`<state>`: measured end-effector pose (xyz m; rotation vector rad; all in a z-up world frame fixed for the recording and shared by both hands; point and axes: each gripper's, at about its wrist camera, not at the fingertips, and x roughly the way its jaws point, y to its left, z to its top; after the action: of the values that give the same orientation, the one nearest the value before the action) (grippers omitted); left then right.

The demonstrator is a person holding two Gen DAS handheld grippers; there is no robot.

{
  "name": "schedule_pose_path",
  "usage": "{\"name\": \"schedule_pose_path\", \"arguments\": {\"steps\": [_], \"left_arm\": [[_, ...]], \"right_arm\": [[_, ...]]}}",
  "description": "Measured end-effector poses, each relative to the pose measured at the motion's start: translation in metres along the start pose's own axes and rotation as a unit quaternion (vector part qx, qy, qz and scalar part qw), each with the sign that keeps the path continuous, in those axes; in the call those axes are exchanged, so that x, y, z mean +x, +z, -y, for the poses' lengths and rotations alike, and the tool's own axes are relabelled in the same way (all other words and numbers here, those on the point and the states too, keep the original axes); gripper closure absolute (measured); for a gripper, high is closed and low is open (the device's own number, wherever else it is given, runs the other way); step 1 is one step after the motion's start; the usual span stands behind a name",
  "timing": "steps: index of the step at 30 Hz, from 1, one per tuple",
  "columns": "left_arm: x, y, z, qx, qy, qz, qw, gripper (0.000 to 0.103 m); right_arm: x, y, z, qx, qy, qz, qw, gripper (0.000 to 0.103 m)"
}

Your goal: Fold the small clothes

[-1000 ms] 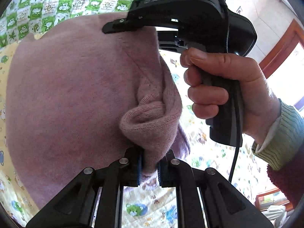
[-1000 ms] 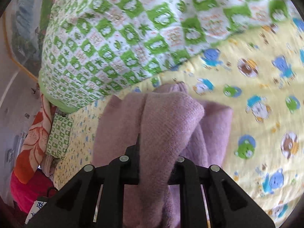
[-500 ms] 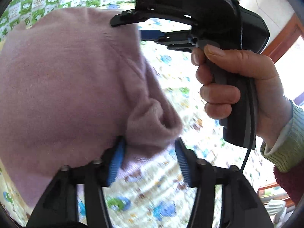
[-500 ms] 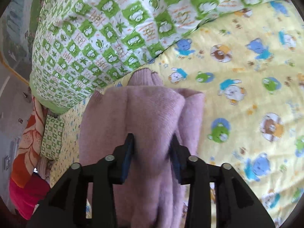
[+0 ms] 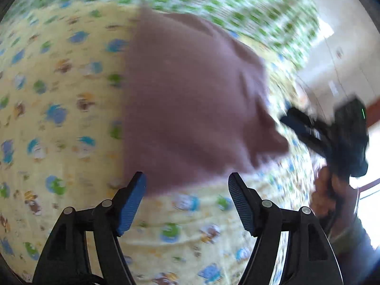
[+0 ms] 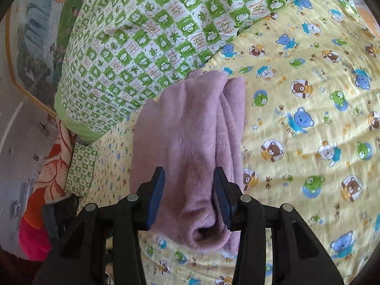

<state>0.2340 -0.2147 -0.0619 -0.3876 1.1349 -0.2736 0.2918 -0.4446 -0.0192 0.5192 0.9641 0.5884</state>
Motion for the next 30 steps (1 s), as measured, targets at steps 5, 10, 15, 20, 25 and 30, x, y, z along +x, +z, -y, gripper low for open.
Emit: {"name": "schedule_pose_path", "arguments": {"steps": [5, 10, 15, 20, 25, 30], "left_arm": [[0.0, 0.051, -0.058, -0.081, -0.017, 0.002, 0.9965, 0.03], [0.023, 0.078, -0.073, -0.087, -0.027, -0.003, 0.9958, 0.029], [0.044, 0.092, -0.063, -0.068, -0.026, -0.028, 0.997, 0.028], [0.073, 0.077, -0.062, -0.054, -0.018, -0.067, 0.9962, 0.024], [0.073, 0.073, -0.058, -0.035, -0.011, -0.07, 0.9968, 0.024], [0.053, 0.092, -0.06, -0.035, -0.021, -0.045, 0.9981, 0.024]], "right_arm": [[0.014, -0.012, -0.005, -0.016, -0.035, -0.028, 0.999, 0.059], [0.025, -0.015, -0.006, -0.009, -0.034, -0.039, 0.999, 0.065], [0.01, -0.017, -0.006, -0.004, -0.03, -0.028, 0.999, 0.099], [0.005, -0.025, 0.015, 0.007, -0.065, -0.029, 0.997, 0.1], [0.033, -0.043, 0.034, 0.01, -0.097, -0.043, 0.994, 0.1], [0.029, -0.037, 0.017, -0.033, -0.117, -0.051, 0.991, 0.1]]}}
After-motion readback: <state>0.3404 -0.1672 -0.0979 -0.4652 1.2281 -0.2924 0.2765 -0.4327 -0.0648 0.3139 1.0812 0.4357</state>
